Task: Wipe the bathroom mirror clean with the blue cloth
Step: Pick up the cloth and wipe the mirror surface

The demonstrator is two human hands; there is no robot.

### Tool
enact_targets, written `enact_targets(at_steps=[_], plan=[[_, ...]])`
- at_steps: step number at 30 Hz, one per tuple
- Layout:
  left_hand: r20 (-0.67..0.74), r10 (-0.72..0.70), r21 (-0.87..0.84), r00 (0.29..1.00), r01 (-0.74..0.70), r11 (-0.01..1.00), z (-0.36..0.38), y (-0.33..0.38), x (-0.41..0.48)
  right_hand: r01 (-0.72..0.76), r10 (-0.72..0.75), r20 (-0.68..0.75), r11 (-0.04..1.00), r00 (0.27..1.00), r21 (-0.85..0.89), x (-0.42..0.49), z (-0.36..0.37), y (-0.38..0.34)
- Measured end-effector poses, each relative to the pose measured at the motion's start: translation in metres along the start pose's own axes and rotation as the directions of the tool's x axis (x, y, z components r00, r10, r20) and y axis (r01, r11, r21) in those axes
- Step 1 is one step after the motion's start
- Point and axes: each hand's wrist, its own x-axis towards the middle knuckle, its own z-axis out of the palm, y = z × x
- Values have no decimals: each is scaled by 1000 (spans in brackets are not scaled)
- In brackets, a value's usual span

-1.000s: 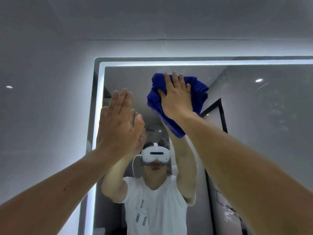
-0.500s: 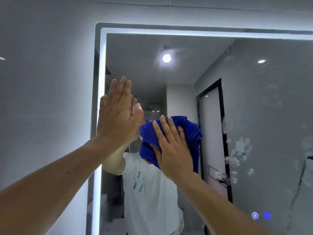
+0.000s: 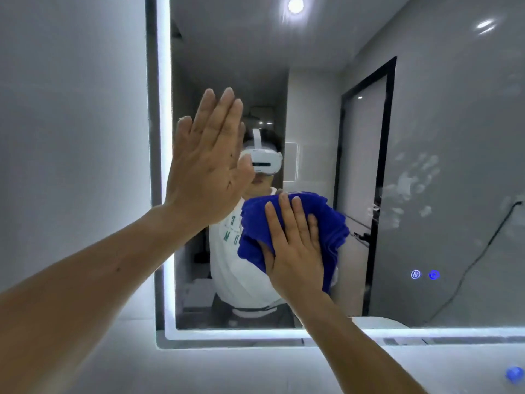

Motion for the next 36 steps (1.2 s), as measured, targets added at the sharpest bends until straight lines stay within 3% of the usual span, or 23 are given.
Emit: enact_targets(at_steps=[2,4,9,12,21,26,32,36], plan=[[107,-29,95,994,19,995,20,0,-15,-6,6,-14,1000,1000,16,0,0,-1],[104,-19,122,994,6,993,27,-1,-36,-9,10,-21,999,1000,34,-1,1,-1],[-62,20,11,998,-19,1000,32,4,-84,-5,5,-12,999,1000,40,-32,9,-8],[-91,20,-33,996,-23,999,34,9,-108,6,-8,45,998,999,55,-71,15,-17],[35,-73,-92,997,76,993,34,13,-162,194,-192,237,981,952,13,-177,19,-20],[66,-95,-80,993,100,992,33,1,-184,242,-246,251,969,936,45,-175,6,-13],[113,-174,-58,978,181,982,37,-16,-216,132,-148,201,987,968,93,-127,16,-47],[83,-223,-62,971,228,972,38,-20,-217,347,-359,235,933,903,90,-132,26,-70]])
